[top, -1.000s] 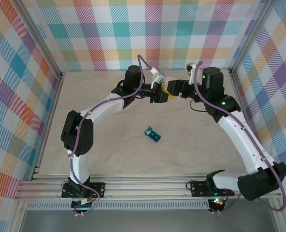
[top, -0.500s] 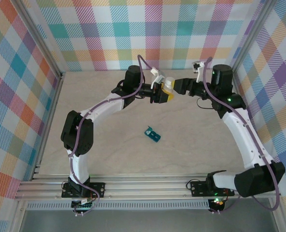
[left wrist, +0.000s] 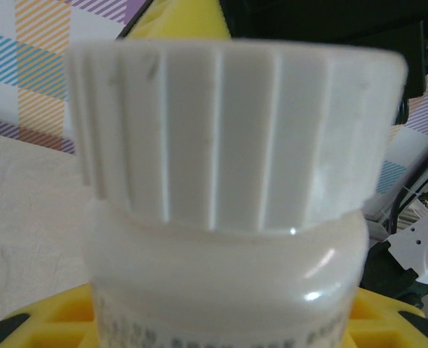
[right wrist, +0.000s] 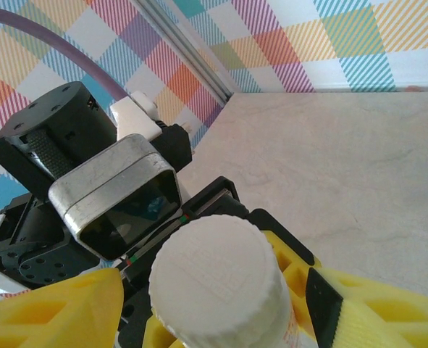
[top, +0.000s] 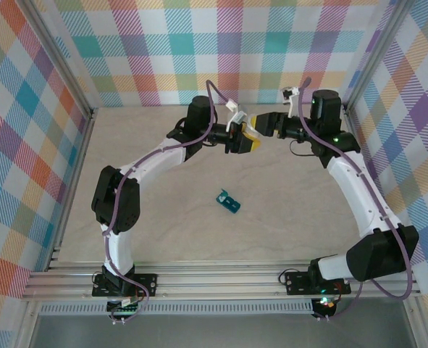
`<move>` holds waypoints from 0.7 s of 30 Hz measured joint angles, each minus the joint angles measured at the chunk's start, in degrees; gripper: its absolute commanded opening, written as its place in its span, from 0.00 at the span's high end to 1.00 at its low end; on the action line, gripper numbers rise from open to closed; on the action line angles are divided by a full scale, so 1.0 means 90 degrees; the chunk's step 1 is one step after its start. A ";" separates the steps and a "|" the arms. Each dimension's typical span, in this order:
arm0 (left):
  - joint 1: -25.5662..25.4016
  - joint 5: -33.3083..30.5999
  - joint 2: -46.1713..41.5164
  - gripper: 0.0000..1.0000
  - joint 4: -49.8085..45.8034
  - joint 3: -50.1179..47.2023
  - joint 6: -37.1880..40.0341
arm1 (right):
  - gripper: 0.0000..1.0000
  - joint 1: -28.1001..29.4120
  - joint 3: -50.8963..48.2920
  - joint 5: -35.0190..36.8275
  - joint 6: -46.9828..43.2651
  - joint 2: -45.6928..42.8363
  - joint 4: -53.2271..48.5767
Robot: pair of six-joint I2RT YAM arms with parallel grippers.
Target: Sort the pills into containers
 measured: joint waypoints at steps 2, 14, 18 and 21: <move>-0.0007 0.0000 0.0010 1.00 -0.0002 0.0002 0.0017 | 0.36 0.0036 0.0036 -0.0019 -0.0002 0.0056 0.0002; -0.0012 0.0044 0.0041 1.00 -0.0155 0.0002 0.0000 | 0.67 0.0129 0.0058 0.0134 -0.0087 0.0204 0.0000; -0.0005 0.0041 0.0041 1.00 -0.0160 0.0002 -0.0036 | 0.73 0.0219 0.0034 0.0396 0.0000 0.0155 0.0019; -0.0005 0.0034 0.0041 1.00 -0.0160 0.0002 -0.0034 | 0.73 0.0410 -0.0177 0.0916 0.0141 -0.0063 0.0199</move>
